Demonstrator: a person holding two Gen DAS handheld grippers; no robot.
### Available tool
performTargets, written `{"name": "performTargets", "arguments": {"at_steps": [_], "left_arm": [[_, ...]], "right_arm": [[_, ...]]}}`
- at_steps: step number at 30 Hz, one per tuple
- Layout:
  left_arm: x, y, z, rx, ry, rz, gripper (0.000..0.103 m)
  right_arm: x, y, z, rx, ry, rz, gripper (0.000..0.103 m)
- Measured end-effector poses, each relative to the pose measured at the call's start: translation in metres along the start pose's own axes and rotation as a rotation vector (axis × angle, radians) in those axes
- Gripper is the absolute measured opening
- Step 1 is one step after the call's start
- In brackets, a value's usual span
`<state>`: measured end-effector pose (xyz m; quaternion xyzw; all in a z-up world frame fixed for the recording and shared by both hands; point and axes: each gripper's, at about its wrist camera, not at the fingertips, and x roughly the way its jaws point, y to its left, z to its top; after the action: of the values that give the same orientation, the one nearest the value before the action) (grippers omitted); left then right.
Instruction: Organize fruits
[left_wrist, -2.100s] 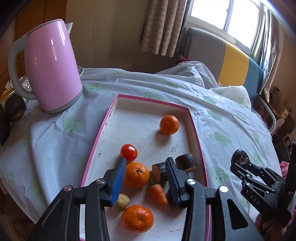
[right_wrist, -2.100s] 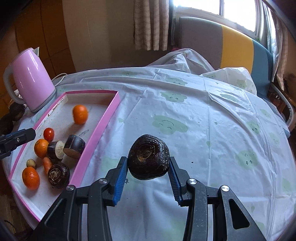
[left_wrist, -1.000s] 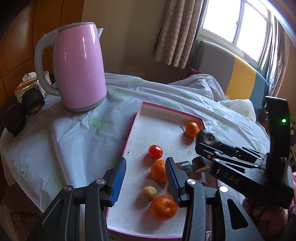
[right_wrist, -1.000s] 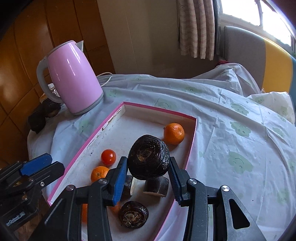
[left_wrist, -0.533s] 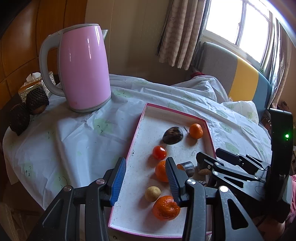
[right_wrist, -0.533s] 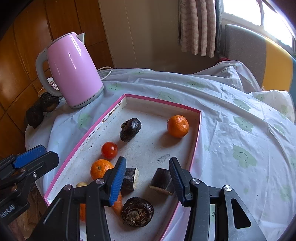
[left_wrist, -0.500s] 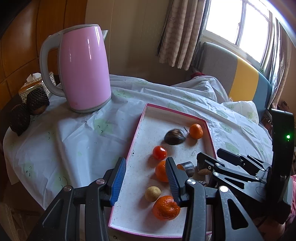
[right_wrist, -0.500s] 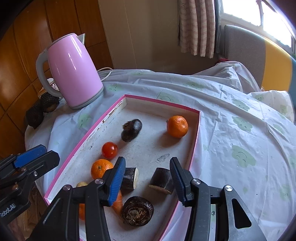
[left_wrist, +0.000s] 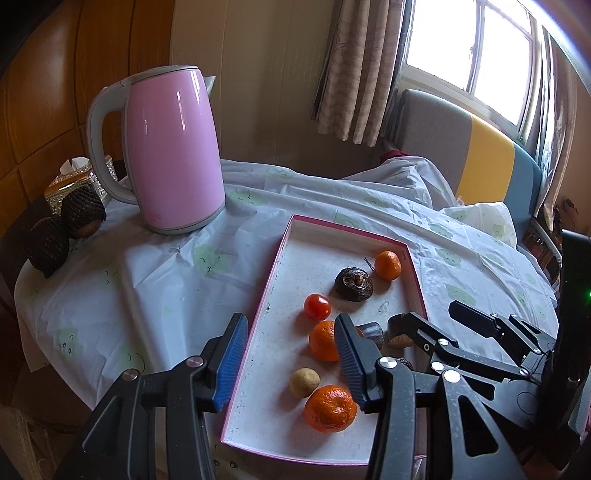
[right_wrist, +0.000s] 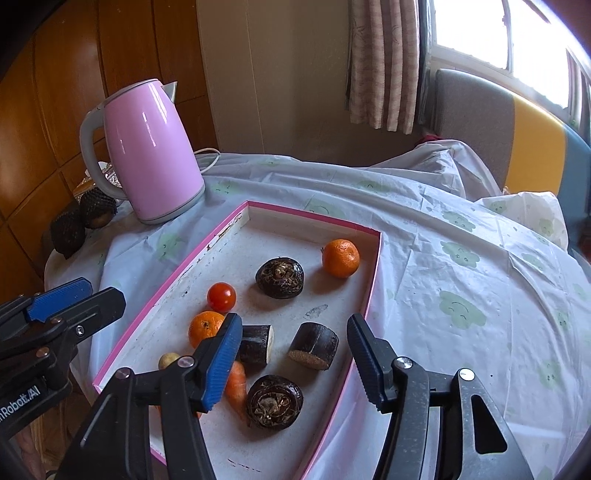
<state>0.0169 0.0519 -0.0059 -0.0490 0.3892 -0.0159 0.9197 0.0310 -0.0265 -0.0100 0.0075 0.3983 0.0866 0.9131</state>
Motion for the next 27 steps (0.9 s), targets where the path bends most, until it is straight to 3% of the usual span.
{"name": "performTargets", "arguments": {"at_steps": [7, 14, 20, 27], "left_arm": [[-0.009, -0.002, -0.001, 0.015, -0.021, 0.016, 0.05], [-0.023, -0.007, 0.0, 0.043, -0.072, 0.043, 0.064], [-0.03, -0.011, 0.001, 0.053, -0.111, 0.132, 0.064], [-0.037, -0.007, -0.001, 0.017, -0.149, 0.132, 0.064]], "right_arm": [[-0.008, 0.0, -0.005, 0.006, -0.013, -0.01, 0.063], [-0.015, 0.002, -0.008, 0.003, -0.031, -0.015, 0.064], [-0.02, 0.001, -0.011, 0.007, -0.042, -0.014, 0.064], [-0.024, 0.001, -0.014, 0.01, -0.048, -0.014, 0.065]]}}
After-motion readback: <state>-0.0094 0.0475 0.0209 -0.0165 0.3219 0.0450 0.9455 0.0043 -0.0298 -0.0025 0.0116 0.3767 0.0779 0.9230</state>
